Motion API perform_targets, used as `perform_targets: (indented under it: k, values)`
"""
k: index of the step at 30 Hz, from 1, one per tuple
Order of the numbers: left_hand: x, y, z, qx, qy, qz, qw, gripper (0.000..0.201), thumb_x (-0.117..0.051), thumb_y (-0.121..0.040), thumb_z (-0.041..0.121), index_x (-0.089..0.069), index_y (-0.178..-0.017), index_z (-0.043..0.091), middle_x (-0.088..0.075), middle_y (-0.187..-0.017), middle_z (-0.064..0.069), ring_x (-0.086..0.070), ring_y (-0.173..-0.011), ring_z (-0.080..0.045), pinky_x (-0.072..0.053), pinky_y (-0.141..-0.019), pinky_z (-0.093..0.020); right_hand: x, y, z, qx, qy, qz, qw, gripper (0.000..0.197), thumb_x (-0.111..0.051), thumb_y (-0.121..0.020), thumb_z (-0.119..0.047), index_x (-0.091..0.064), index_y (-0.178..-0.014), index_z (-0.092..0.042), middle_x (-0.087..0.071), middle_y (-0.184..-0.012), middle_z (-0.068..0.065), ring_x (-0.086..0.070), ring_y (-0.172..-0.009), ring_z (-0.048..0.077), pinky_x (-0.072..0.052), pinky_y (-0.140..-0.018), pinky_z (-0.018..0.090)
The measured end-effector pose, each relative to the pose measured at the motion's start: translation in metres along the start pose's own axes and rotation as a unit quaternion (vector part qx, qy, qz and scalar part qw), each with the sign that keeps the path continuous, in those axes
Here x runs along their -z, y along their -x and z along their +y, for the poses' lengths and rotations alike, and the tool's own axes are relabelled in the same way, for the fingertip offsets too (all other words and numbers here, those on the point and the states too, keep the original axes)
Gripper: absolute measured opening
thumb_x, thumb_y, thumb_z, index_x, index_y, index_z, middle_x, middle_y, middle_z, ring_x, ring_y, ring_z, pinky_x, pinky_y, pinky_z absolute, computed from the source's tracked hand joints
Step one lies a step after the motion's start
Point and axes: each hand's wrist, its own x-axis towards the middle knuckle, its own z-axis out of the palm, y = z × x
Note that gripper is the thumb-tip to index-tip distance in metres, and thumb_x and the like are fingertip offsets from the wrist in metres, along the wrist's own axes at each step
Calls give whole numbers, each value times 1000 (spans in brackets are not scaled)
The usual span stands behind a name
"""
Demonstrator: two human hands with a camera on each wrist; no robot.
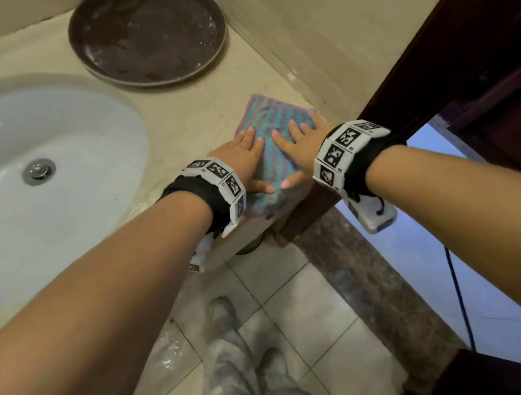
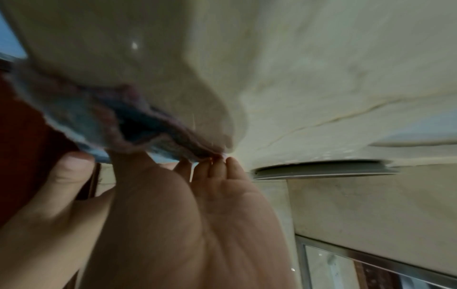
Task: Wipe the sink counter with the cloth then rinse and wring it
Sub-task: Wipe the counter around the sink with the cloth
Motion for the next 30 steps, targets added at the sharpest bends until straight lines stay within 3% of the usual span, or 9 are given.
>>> perform_targets:
  k: [5,8,13,23,30]
  values:
    - [-10,30,-31,38,3,20,999,104,-55,-80,60,-3,-148,2,-4,-157,-18,-13,-145,-32,-18,-118,-38,15,-13,-24,41,-26,8,999,84,-32,-90,-63,14,-149,-24,8,-158,18,-5,-146,38,-6,-117,51]
    - [-13,43,-53,68,14,24,997,105,-57,-78,60,-5,-148,1,-8,-156,-19,-17,-144,-33,-21,-117,-39,32,-28,-41,63,-12,26,998,87,-39,-90,-60,14,-149,-24,7,-157,21,-6,-145,40,-10,-117,48]
    - [-9,54,-85,112,32,33,993,105,-61,-76,58,-8,-148,3,-10,-155,-18,-18,-144,-33,-24,-116,-41,59,-57,-67,72,-23,51,996,95,-44,-85,-64,14,-149,-25,7,-157,23,-5,-144,44,-5,-117,49]
    - [25,36,-136,149,57,33,987,103,-59,-81,55,-2,-149,2,-1,-158,-18,-17,-143,-31,-18,-117,-34,114,-103,-68,101,-49,38,993,97,-48,-86,-60,15,-149,-22,12,-156,22,2,-145,42,-7,-118,47]
    - [37,23,-150,141,59,29,988,103,-63,-78,53,-7,-149,3,-5,-157,-16,-16,-143,-32,-16,-117,-36,121,-109,-67,99,-48,35,993,93,-43,-88,-59,16,-149,-21,8,-157,22,2,-145,41,-5,-119,45]
